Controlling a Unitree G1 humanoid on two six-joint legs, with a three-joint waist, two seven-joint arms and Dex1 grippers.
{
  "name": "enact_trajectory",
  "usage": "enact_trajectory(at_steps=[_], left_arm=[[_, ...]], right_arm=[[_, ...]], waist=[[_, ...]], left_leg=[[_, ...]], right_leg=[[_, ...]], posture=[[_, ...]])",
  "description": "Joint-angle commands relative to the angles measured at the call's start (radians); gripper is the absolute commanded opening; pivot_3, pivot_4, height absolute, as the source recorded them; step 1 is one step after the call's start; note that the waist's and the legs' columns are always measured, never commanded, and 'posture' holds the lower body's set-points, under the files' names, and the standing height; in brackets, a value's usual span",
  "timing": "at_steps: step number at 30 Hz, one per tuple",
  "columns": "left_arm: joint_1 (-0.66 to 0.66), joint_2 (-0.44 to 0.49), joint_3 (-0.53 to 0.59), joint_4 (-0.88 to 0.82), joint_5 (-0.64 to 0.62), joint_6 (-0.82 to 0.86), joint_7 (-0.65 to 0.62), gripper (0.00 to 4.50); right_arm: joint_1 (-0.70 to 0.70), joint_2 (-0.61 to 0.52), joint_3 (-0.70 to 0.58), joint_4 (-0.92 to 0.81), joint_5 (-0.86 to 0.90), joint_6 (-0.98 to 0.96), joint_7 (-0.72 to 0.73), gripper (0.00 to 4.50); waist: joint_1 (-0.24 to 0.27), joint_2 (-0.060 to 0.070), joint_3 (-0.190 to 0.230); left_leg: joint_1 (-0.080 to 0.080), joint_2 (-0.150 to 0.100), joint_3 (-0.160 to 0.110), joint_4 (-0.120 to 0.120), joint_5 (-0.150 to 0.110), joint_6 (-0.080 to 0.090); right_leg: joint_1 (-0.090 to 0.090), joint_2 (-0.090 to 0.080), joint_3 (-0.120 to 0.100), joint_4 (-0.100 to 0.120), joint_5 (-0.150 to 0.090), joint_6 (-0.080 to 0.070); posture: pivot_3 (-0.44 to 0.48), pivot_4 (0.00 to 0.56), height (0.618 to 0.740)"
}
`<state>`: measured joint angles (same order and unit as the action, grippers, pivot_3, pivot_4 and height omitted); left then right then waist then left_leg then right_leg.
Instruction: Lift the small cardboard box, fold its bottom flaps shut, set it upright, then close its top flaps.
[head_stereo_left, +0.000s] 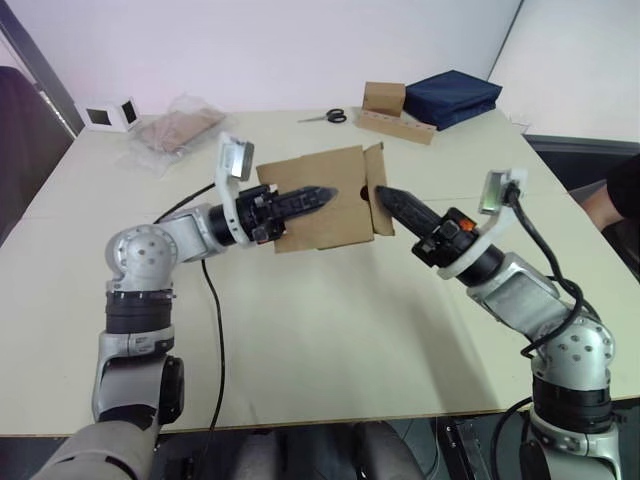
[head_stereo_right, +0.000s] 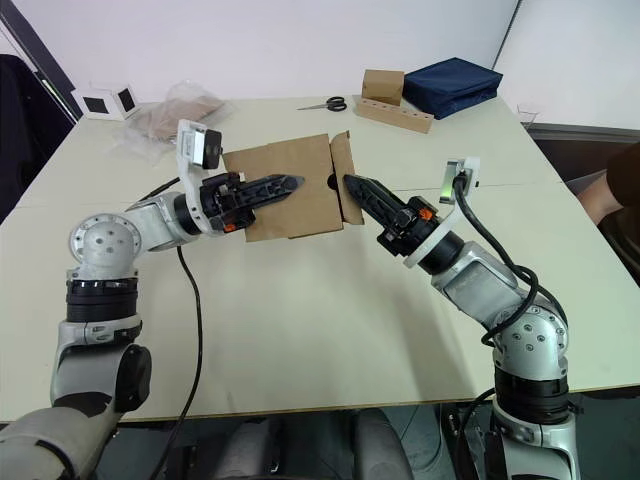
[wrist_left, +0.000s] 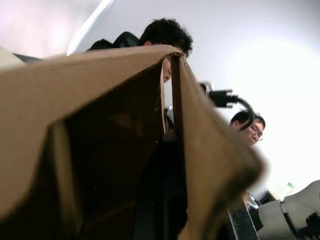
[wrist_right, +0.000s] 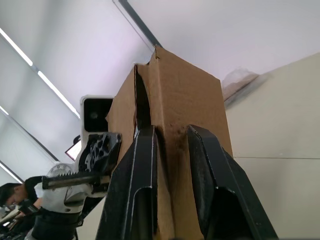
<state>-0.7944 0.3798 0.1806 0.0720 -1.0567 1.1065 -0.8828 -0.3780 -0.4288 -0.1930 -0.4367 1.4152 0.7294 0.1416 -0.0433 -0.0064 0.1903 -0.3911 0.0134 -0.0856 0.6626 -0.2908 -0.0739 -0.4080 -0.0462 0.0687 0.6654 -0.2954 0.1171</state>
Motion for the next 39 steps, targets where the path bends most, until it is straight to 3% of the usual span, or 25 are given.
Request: enact_trajectory(at_steps=[1, 29, 39], left_arm=[[-0.004, -0.002, 0.0, -0.047, -0.008, -0.022, -0.012, 0.0], [-0.036, -0.018, 0.025, -0.013, -0.037, -0.003, 0.016, 0.0], [-0.04, -0.044, 0.037, -0.019, -0.057, 0.005, 0.046, 0.0]], right_arm=[[-0.023, 0.011, 0.001, -0.049, 0.003, -0.018, -0.007, 0.92], [-0.028, -0.011, 0.052, -0.084, -0.009, 0.013, 0.015, 0.92], [-0.052, -0.009, 0.13, -0.134, -0.057, 0.042, 0.028, 0.92]], waist=[[0.0, 0.0, 0.0], [0.0, 0.0, 0.0], [0.001, 0.0, 0.0]], left_leg=[[0.0, 0.0, 0.0, 0.0, 0.0, 0.0], [0.0, 0.0, 0.0, 0.0, 0.0, 0.0], [0.0, 0.0, 0.0, 0.0, 0.0, 0.0]], right_leg=[[0.0, 0.0, 0.0, 0.0, 0.0, 0.0], [0.0, 0.0, 0.0, 0.0, 0.0, 0.0], [0.0, 0.0, 0.0, 0.0, 0.0, 0.0]], posture=[[0.0, 0.15, 0.74], [0.0, 0.15, 0.74], [0.0, 0.15, 0.74]])
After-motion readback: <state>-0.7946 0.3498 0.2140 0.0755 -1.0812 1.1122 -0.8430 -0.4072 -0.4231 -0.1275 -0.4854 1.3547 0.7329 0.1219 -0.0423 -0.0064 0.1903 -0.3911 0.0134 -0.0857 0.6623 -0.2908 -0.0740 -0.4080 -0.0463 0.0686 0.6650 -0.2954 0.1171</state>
